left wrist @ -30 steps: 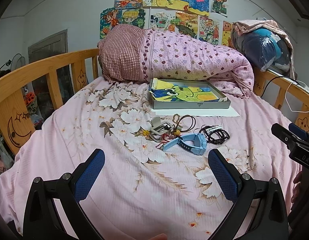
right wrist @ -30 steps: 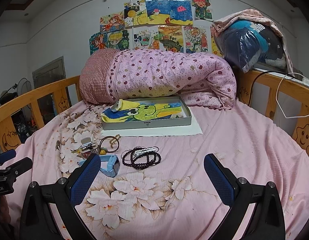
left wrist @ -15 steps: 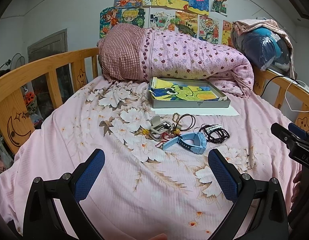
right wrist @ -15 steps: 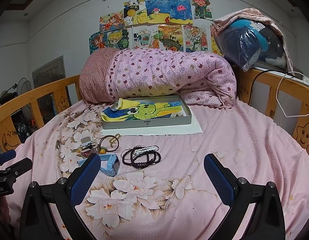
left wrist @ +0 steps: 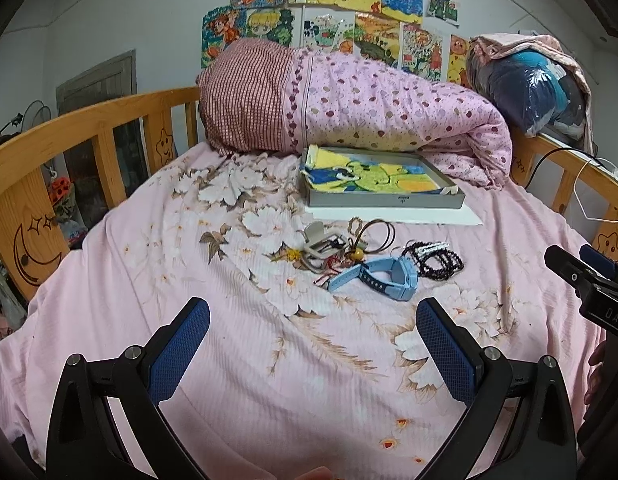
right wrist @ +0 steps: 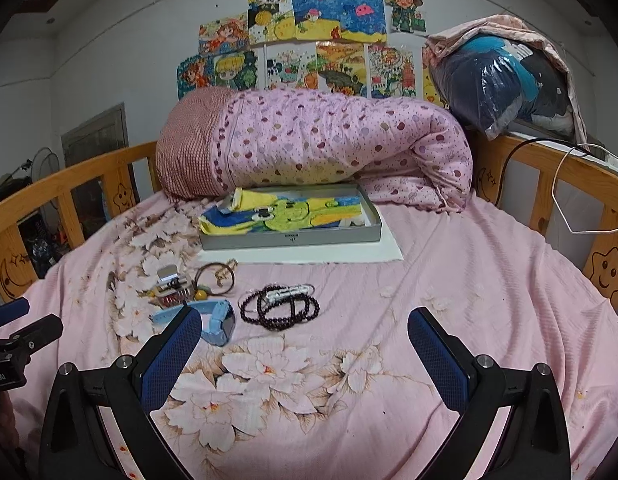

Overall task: Organize jewelry
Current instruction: 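Move the left tool toward the blue smartwatch while the right tool approaches the black bead bracelets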

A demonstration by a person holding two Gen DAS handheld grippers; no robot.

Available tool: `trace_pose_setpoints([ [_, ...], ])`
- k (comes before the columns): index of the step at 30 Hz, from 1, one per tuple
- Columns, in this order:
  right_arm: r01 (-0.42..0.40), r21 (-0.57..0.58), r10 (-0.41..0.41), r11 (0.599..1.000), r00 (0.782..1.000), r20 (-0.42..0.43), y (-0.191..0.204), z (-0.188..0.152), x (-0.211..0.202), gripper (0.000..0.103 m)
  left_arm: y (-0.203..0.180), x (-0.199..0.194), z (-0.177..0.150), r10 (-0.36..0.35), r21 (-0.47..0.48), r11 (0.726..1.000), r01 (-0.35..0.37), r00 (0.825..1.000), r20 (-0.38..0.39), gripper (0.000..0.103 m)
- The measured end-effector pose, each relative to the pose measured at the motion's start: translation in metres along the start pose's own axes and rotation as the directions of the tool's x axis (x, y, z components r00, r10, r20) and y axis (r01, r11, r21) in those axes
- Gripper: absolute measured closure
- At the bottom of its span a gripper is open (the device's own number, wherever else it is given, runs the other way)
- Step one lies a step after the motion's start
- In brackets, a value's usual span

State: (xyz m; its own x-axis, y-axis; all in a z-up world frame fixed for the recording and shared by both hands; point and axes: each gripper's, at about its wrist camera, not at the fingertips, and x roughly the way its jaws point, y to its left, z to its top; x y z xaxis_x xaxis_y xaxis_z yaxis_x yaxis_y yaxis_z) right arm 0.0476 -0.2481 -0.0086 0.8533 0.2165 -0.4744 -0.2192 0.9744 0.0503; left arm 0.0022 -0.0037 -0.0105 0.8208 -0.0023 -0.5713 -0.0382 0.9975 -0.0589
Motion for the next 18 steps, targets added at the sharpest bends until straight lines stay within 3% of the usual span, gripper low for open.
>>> trace_pose_setpoints([
  [7, 0.001, -0.012, -0.001, 1.0, 0.998, -0.056, 0.005, -0.006, 0.01, 0.0, 0.012, 0.012, -0.001, 0.008, -0.051, 0.999, -0.011, 0.998, -0.058, 0.002],
  [18, -0.005, 0.016, 0.008, 1.0, 0.987, -0.159, -0.003, -0.001, 0.033, 0.0, 0.019, 0.036, 0.007, -0.013, -0.004, 1.0, 0.013, 0.994, -0.11, 0.002],
])
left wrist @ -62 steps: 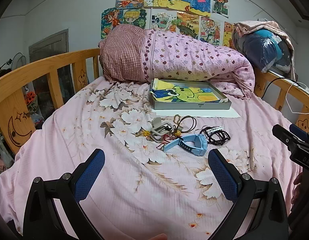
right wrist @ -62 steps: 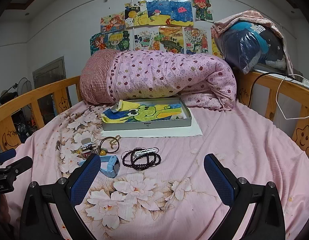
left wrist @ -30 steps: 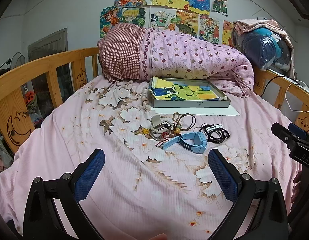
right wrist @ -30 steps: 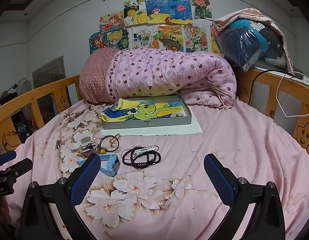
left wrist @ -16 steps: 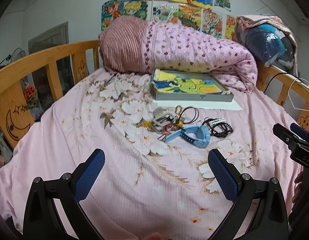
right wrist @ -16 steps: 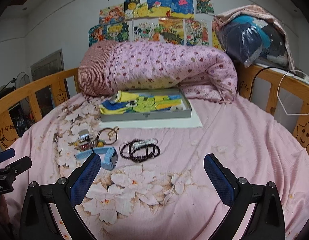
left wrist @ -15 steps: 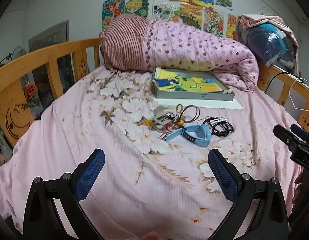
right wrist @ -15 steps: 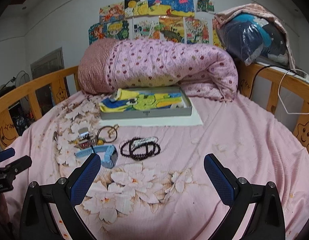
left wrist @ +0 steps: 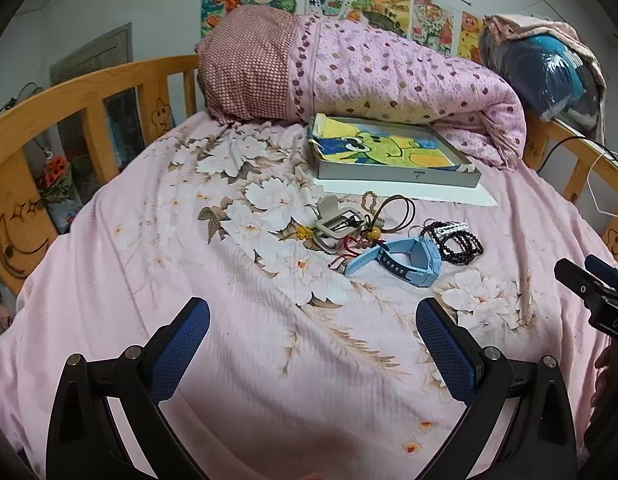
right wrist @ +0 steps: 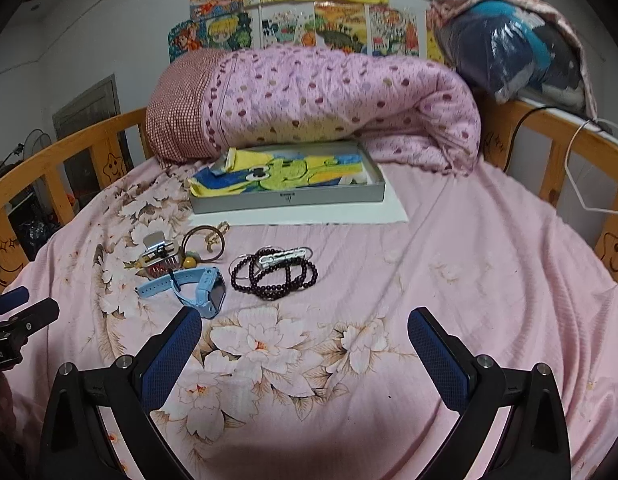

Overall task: Organize jewelry
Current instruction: 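Move the left tool toward the blue smartwatch while the right tool approaches the black bead bracelets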

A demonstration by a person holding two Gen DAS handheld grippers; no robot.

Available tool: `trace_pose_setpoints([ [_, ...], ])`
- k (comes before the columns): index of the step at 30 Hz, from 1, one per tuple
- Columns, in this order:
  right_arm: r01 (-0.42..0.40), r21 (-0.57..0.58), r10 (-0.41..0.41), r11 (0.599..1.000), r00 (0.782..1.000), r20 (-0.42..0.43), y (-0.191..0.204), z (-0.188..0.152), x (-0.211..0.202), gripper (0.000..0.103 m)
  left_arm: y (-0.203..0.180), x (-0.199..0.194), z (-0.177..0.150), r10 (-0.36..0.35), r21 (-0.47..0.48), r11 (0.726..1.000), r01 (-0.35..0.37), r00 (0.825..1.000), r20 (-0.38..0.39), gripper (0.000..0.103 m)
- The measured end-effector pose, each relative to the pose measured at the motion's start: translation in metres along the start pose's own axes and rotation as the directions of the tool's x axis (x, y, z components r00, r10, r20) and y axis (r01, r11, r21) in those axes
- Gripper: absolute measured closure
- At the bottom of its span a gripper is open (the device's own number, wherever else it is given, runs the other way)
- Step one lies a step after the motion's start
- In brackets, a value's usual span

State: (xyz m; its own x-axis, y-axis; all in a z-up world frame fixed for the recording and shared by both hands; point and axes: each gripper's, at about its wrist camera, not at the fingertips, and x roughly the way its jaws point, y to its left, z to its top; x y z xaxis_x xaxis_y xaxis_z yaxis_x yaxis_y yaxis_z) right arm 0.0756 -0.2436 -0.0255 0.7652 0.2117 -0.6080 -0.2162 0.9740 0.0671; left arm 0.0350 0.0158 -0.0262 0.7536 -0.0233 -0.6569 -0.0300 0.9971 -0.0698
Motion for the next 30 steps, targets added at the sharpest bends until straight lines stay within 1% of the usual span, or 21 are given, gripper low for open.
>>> trace_pose_setpoints([
  [3, -0.034, 0.005, 0.034, 0.999, 0.999, -0.04, -0.004, 0.003, 0.011, 0.0, 0.008, 0.014, 0.006, -0.043, 0.0, 0.999, 0.043, 0.999, -0.032, 0.002],
  [6, -0.049, 0.006, 0.05, 0.999, 0.996, -0.071, -0.008, 0.005, 0.023, 0.0, 0.014, 0.03, 0.011, -0.073, -0.005, 0.997, 0.073, 0.994, -0.076, 0.002],
  [11, -0.058, 0.007, 0.059, 0.998, 0.993, -0.104, -0.015, 0.009, 0.044, 0.0, 0.015, 0.047, 0.016, -0.121, 0.006, 0.993, 0.122, 0.988, -0.101, 0.002],
  [15, -0.088, 0.037, 0.093, 0.995, 0.986, -0.136, -0.028, 0.015, 0.061, 0.0, 0.008, 0.059, 0.02, -0.176, 0.015, 0.984, 0.179, 0.977, -0.117, 0.002],
  [20, -0.125, 0.016, 0.126, 0.992, 0.978, -0.167, -0.039, 0.021, 0.081, 0.0, -0.007, 0.078, 0.027, -0.236, -0.003, 0.971, 0.239, 0.96, -0.15, 0.002],
  [23, -0.157, 0.009, 0.156, 0.987, 0.971, -0.183, -0.043, 0.024, 0.092, 0.0, -0.014, 0.091, 0.031, -0.254, -0.026, 0.967, 0.253, 0.953, -0.167, 0.002],
  [28, -0.183, -0.009, 0.177, 0.983, 0.963, -0.203, -0.045, 0.027, 0.11, 0.0, -0.022, 0.114, 0.039, -0.263, -0.072, 0.965, 0.253, 0.943, -0.202, 0.003],
  [29, -0.187, -0.011, 0.181, 0.982, 0.962, -0.206, -0.045, 0.028, 0.113, 0.001, -0.022, 0.119, 0.041, -0.267, -0.088, 0.963, 0.254, 0.939, -0.216, 0.003],
  [30, -0.193, -0.012, 0.186, 0.981, 0.96, -0.212, -0.045, 0.029, 0.117, 0.005, -0.023, 0.124, 0.041, -0.277, -0.106, 0.96, 0.259, 0.934, -0.226, 0.003],
])
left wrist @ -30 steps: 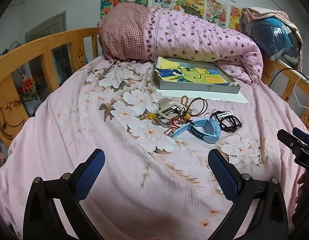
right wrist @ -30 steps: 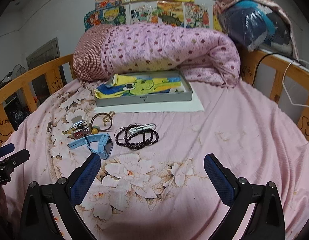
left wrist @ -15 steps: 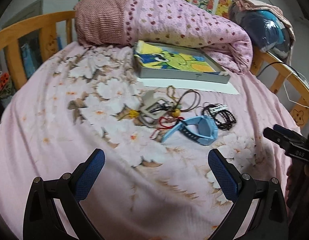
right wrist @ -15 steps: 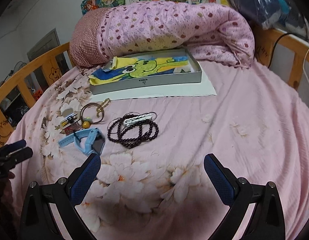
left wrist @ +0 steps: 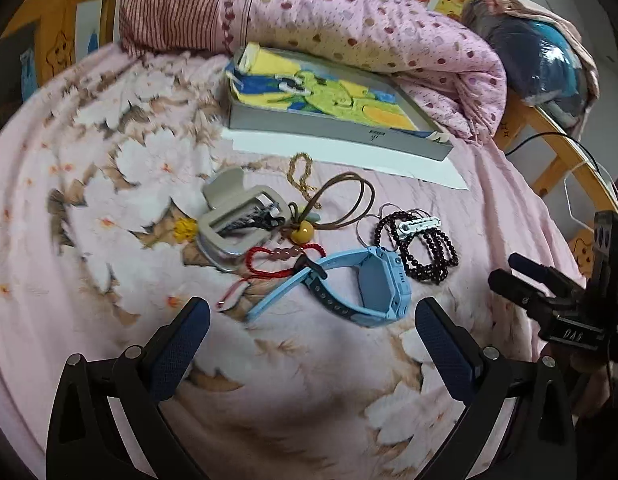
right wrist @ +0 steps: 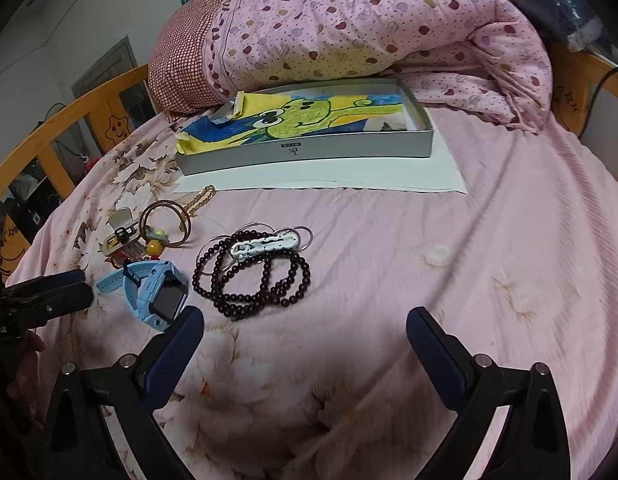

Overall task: Organize jewelry
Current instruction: 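Move the left tool toward the blue smartwatch while the right tool approaches the black bead bracelets, then grasp the blue smartwatch strap with the left tool while the right tool grasps the black bead bracelets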

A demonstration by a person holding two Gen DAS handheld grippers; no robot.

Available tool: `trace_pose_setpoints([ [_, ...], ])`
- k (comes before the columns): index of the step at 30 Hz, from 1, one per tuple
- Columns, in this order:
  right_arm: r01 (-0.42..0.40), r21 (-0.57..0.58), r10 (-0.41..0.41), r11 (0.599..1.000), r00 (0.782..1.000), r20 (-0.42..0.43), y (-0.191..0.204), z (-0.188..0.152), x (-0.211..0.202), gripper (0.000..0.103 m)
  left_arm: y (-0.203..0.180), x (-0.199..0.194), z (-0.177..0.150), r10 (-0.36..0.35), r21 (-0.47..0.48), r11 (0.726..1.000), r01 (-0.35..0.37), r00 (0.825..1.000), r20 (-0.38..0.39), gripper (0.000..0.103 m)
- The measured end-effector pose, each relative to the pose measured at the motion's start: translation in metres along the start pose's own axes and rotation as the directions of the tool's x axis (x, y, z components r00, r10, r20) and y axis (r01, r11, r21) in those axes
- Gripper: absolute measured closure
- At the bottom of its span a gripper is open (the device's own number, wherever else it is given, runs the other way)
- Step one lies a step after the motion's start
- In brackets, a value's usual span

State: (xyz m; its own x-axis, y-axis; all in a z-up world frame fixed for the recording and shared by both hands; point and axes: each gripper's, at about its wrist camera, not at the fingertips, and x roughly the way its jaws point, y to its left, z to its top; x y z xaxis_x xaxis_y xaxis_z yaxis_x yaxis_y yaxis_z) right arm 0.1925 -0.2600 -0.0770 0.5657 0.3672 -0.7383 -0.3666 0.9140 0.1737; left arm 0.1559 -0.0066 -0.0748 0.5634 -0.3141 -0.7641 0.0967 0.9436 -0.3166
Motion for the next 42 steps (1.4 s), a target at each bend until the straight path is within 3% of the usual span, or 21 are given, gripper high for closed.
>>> trace_pose_setpoints([
  [4, -0.022, 0.002, 0.022, 1.0, 1.0, -0.022, -0.001, 0.008, 0.015, 0.017, 0.002, 0.011, 0.005, -0.022, -0.059, 0.998, 0.021, 0.999, -0.025, 0.008],
  [7, -0.033, -0.006, 0.033, 0.999, 0.999, -0.043, 0.002, 0.014, 0.03, 0.028, 0.002, 0.017, 0.008, -0.018, -0.081, 0.997, 0.014, 0.999, -0.048, 0.018],
  [9, -0.034, -0.016, 0.032, 0.999, 0.998, -0.061, 0.005, 0.018, 0.04, 0.033, 0.001, 0.023, 0.009, -0.008, -0.097, 0.995, 0.002, 0.998, -0.069, 0.032],
  [15, 0.007, -0.05, -0.012, 0.999, 0.994, -0.113, 0.016, 0.021, 0.065, 0.045, 0.0, 0.03, 0.011, 0.036, -0.111, 0.993, -0.047, 0.995, -0.095, 0.05],
  [19, 0.048, -0.083, -0.057, 0.995, 0.993, -0.108, 0.022, 0.013, 0.063, 0.065, -0.005, 0.032, 0.008, 0.063, -0.09, 0.993, -0.073, 0.992, -0.108, 0.06],
  [24, 0.05, -0.079, -0.058, 0.996, 0.992, -0.109, 0.026, 0.004, 0.056, 0.091, -0.01, 0.035, 0.005, 0.079, -0.079, 0.993, -0.09, 0.988, -0.133, 0.081],
  [30, 0.035, -0.072, -0.041, 0.997, 0.995, -0.086, 0.031, -0.01, 0.034, 0.091, -0.013, 0.03, -0.003, 0.087, -0.047, 0.995, -0.093, 0.988, -0.128, 0.095],
  [42, 0.111, -0.173, -0.113, 0.979, 0.994, -0.002, 0.046, -0.008, -0.022, 0.092, -0.028, 0.011, -0.017, 0.072, 0.003, 0.997, -0.072, 0.993, -0.094, 0.098],
])
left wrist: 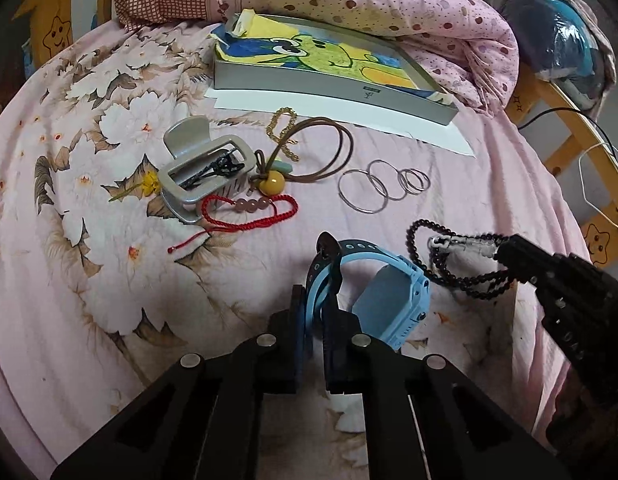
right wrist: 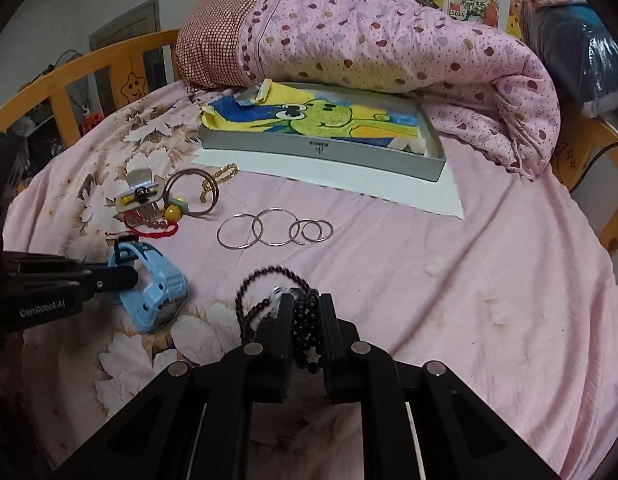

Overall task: Organize jewelry
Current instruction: 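Grasp the blue smartwatch strap with the left tool while the right tool grasps the black bead bracelets, then carry the watch and bracelets into the gray tray and open both tools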

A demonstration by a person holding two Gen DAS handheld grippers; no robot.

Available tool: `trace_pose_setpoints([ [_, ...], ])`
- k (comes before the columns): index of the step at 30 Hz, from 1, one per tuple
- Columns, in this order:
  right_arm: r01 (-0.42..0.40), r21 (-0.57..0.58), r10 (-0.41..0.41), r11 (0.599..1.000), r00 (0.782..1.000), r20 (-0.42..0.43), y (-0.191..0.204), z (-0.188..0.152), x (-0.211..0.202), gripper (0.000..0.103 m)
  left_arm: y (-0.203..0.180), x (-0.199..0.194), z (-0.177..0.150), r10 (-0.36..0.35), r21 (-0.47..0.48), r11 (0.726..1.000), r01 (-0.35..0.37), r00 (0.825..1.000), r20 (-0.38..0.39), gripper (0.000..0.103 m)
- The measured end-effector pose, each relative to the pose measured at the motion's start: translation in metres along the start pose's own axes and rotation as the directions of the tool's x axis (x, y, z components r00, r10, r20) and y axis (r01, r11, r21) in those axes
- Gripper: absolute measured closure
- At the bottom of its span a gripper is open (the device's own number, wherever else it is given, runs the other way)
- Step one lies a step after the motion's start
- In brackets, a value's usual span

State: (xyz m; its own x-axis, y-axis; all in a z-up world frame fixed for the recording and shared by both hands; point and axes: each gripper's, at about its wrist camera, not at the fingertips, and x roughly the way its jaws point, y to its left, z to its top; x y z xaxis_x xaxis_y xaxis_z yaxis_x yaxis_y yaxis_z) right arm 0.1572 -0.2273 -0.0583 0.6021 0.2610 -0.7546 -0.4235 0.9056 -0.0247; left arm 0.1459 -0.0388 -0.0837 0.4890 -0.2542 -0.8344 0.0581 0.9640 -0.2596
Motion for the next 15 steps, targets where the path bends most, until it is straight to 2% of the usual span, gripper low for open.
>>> trace_pose_setpoints([
  [6, 0.018, -0.004, -0.018, 1.0, 0.998, 0.055, 0.001, 0.005, -0.018, 0.092, -0.009, -0.011, -0.001, -0.01, 0.025, 1.0, 0.01, 1.0, 0.026, 0.099],
  [15, 0.037, -0.048, -0.028, 0.998, 0.984, 0.178, 0.006, 0.033, -0.056, 0.092, -0.021, -0.031, 0.01, -0.025, 0.059, 0.998, 0.02, 0.996, 0.087, 0.1],
])
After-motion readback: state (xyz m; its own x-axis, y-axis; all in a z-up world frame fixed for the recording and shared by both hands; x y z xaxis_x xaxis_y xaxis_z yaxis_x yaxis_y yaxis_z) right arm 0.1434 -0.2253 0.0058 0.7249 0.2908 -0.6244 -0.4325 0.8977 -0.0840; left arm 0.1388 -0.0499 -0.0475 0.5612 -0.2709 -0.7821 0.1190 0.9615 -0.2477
